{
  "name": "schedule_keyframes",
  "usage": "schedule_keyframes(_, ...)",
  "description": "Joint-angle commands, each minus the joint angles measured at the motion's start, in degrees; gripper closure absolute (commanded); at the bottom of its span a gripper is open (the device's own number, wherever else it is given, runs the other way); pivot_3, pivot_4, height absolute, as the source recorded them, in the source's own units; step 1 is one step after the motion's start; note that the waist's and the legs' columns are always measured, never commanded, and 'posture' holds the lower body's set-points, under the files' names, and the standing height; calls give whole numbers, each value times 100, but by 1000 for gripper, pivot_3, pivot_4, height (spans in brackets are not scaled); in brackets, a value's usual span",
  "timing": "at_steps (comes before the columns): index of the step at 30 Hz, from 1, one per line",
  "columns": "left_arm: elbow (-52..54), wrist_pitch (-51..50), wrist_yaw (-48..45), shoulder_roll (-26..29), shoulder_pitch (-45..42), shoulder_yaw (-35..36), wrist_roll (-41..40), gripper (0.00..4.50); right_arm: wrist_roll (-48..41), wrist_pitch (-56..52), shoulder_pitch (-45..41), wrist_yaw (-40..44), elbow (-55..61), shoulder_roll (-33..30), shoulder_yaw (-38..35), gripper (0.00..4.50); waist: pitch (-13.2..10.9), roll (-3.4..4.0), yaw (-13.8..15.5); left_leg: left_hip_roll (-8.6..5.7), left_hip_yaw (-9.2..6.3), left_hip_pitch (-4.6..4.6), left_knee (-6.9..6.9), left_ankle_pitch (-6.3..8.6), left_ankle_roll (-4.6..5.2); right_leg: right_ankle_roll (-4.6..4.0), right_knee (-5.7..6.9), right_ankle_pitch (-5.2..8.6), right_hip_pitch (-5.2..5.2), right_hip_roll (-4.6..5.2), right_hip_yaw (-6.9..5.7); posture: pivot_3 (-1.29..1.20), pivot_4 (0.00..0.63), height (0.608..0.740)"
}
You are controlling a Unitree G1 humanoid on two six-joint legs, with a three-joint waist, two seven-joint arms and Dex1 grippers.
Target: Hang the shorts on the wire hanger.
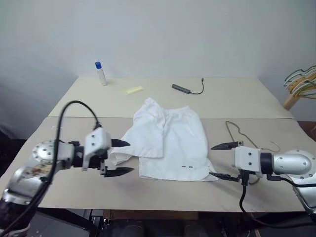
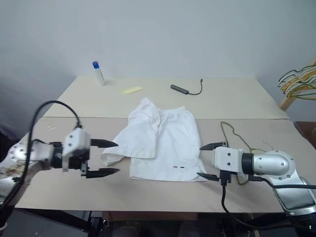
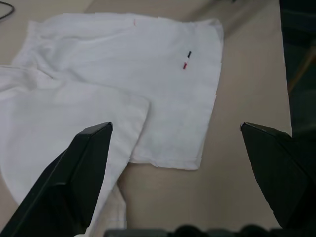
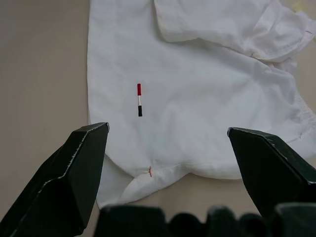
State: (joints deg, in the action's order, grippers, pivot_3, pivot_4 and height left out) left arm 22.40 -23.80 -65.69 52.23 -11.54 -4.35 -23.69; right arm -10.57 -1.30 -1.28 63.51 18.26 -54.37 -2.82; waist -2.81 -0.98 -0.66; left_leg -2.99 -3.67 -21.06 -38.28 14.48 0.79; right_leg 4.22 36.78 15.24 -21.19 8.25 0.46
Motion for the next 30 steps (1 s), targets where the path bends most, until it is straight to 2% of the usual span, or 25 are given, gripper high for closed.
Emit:
schedule_keyframes(1,-285,516,-112,-234,-505,-860,815,0,-394,-201,-89,92,209,-79,-269,11,1,-2,-7,0,4,0,0,0,0,0,0,0,1,-1,1,-96,0,740)
schedule_keyframes(7,-1436,1628,-125,-772,-1282,-2216,2430,0,-874,-584,-62,285,401,-280,-574,11,2,-8,-40,5,45,-1,0,4,6,1,-6,-1,-1,-3,8,-140,0,740)
schedule_keyframes(13,-2118,2177,-316,-992,-1560,-2736,3151,0,-1101,-842,32,309,580,-378,-826,11,6,-16,-142,11,48,-1,-2,6,10,5,-8,-2,-1,-5,14,-171,0,740)
schedule_keyframes(16,-2415,2467,-232,-1049,-1706,-2871,3555,578,-1119,-886,40,260,606,-370,-872,0,15,-14,-163,11,46,2,-4,6,10,11,-8,-5,5,-5,15,-178,0,740)
schedule_keyframes(18,-2540,2511,-202,-1117,-1770,-2823,3578,1114,-1129,-902,42,243,617,-359,-908,0,22,-12,-178,13,46,7,-5,5,10,21,-8,-2,11,-5,17,-179,0,740)
schedule_keyframes(21,-2645,2585,-256,-1153,-1811,-2726,3545,2016,-1122,-906,38,222,616,-345,-917,0,27,-11,-201,21,43,16,-5,5,11,48,-7,12,17,-9,21,-178,0,740)
schedule_keyframes(28,-2841,2683,-240,-1168,-1830,-2505,3403,4234,-1093,-875,8,161,584,-314,-893,0,28,-10,-227,55,44,17,-5,6,10,33,-12,1,11,-36,33,-174,0,740)
schedule_keyframes(29,-2857,2690,-235,-1177,-1822,-2471,3367,4465,-1094,-874,3,161,579,-316,-889,0,28,-10,-234,59,47,16,-5,6,9,28,-13,-1,10,-39,33,-174,0,740)
schedule_keyframes(30,-2879,2796,-303,-1165,-1798,-2423,3257,4465,-1094,-872,-6,160,571,-315,-883,0,28,-10,-250,63,49,15,-5,6,9,27,-14,-3,9,-42,34,-171,0,740)
